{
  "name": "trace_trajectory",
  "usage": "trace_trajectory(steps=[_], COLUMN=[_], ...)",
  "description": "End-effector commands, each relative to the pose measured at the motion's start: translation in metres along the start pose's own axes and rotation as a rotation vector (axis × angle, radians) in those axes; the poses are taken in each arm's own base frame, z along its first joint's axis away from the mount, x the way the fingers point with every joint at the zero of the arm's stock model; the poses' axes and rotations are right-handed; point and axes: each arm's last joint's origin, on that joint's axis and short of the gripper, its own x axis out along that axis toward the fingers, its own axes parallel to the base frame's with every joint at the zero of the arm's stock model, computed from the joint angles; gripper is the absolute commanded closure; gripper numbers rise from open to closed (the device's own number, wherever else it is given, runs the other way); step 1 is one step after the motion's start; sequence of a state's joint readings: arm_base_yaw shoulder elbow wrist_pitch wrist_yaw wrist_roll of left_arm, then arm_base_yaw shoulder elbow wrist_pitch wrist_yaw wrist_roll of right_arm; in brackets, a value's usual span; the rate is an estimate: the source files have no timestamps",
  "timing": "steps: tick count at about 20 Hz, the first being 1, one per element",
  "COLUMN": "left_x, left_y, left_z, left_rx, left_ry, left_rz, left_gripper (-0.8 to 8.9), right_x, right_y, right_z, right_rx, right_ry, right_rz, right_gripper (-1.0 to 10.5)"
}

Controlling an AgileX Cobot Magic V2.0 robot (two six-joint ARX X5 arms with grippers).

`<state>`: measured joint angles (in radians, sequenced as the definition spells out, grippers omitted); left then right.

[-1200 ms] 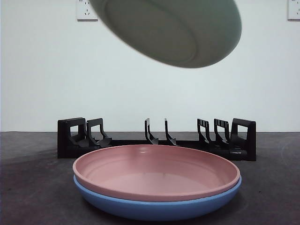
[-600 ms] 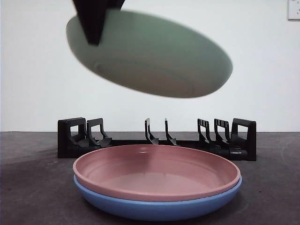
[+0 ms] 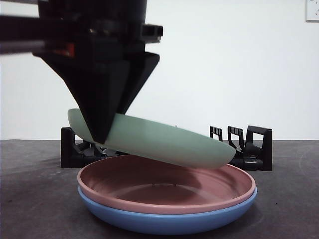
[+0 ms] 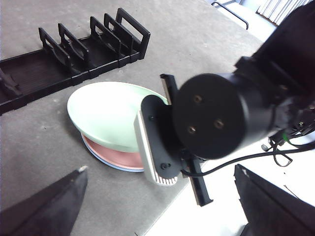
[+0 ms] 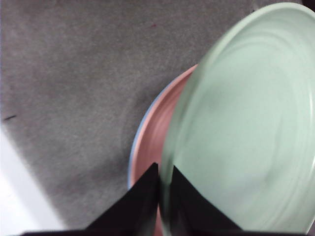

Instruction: Place the plate

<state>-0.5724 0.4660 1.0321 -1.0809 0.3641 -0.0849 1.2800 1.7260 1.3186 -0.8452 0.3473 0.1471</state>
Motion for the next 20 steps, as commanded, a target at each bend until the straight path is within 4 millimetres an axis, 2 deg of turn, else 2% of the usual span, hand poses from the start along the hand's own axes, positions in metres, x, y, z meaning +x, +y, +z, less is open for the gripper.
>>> trace_trajectory(steps=[1, 4, 8, 13, 20], left_x=[-0.005, -0.005, -0.005, -0.005, -0.005], left_y=[-0.002, -0.003, -0.003, -0.003, -0.003], left_z=[0.005, 0.007, 0.009, 0.011, 0.011], left_rx=[0.034, 0.041, 0.046, 0.058, 0.058], left_ry=[-0.033, -0.051, -0.066, -0.091, -0.091], left_rz=[-0.006, -0.008, -0.009, -0.011, -0.011], left_gripper=[3.49, 3.49, 3.49, 3.49, 3.49], right_x=[0.006, 0.010, 0.013, 0.020, 0.012], right_y=[-0.008, -0.019, -0.019, -0.009, 0.014], right_z=[0.004, 0.004, 0.001, -0.011, -0.012], right_rx=[-0.031, -0.016, -0.013, 0.011, 0.009], right_ry=[0.005, 0.017, 0.030, 0.071, 0.042], right_rz=[-0.029, -0.041, -0.043, -0.036, 0.001], right_gripper=[9.4, 9.4, 9.4, 9.4, 9.4])
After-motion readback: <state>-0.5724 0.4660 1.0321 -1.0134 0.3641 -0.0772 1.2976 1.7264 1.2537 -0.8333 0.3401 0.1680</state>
